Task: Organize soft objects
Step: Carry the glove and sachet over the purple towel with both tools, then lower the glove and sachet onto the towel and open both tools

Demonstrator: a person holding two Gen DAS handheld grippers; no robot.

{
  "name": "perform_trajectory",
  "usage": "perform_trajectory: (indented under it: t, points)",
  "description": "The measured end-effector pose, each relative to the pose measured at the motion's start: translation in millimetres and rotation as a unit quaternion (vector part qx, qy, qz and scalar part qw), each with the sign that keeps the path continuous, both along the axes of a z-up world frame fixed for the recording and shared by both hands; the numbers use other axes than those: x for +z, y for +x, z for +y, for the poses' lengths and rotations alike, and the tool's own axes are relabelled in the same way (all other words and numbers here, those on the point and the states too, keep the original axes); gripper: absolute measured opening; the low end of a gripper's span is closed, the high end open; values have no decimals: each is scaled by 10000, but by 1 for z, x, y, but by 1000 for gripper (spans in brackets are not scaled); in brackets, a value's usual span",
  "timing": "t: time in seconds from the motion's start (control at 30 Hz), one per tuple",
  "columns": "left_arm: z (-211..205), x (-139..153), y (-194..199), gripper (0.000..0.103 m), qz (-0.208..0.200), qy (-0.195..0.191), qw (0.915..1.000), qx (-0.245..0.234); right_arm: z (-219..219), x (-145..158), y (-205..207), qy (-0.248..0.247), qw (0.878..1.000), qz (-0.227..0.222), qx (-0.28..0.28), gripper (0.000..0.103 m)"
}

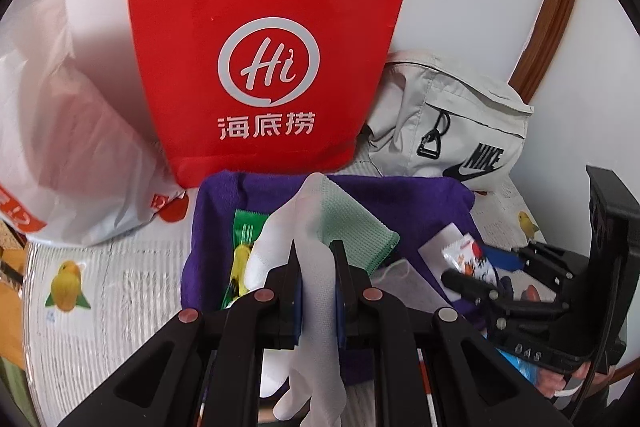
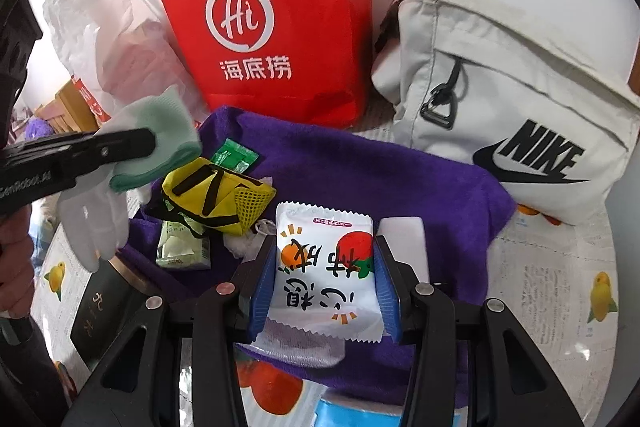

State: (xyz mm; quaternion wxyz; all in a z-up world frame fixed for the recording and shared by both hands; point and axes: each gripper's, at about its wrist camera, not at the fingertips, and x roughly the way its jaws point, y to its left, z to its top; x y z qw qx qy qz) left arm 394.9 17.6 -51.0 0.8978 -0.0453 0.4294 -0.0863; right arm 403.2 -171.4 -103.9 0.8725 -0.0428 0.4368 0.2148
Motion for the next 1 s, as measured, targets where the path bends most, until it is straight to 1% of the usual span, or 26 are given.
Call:
perform_trajectory:
  t: [0.17, 0.27, 0.43, 0.53, 0.57, 0.63, 0.7, 0.77, 0.8, 0.83, 0.9, 1.0]
  points:
    - [0, -13, 15, 12, 80, 23, 10000, 13, 13, -8, 4, -184, 9995, 78, 256, 45]
    - [0, -26, 21, 12, 230, 16, 9997, 4, 18, -17, 7, -184, 9987, 280, 389, 45]
    - [2, -39, 33, 12, 358, -52, 9993, 24, 22, -30, 16, -281, 9976, 500, 396, 46]
    - [1, -46, 39, 15, 458, -10, 9989, 36, 23, -35, 21, -291, 9969, 628, 375, 51]
    - [0, -47, 40, 15, 480, -2, 9988, 27, 23, -36, 22, -292, 9969, 633, 377, 54]
    - [-2, -48, 40, 16, 435, 79, 9990, 2, 24, -37, 23, -334, 9968, 621, 381, 58]
    - [-4, -48, 40, 22, 405, 138, 9991, 15, 26, -37, 24, -424, 9969, 559, 351, 63]
    - [-4, -47, 41, 25, 384, 126, 9992, 30, 25, -35, 24, -400, 9974, 495, 332, 64]
    - [-3, -46, 42, 34, 403, 123, 9991, 54, 24, -34, 23, -351, 9976, 494, 332, 67]
    - [-3, -45, 43, 50, 427, 133, 9990, 80, 23, -34, 23, -307, 9977, 516, 329, 69]
    - [-1, -40, 40, 62, 313, 127, 9994, 71, 20, -31, 21, -241, 9979, 529, 274, 71]
    - [2, -29, 33, 69, 199, 197, 9995, 150, 15, -26, 18, -242, 9985, 472, 115, 74]
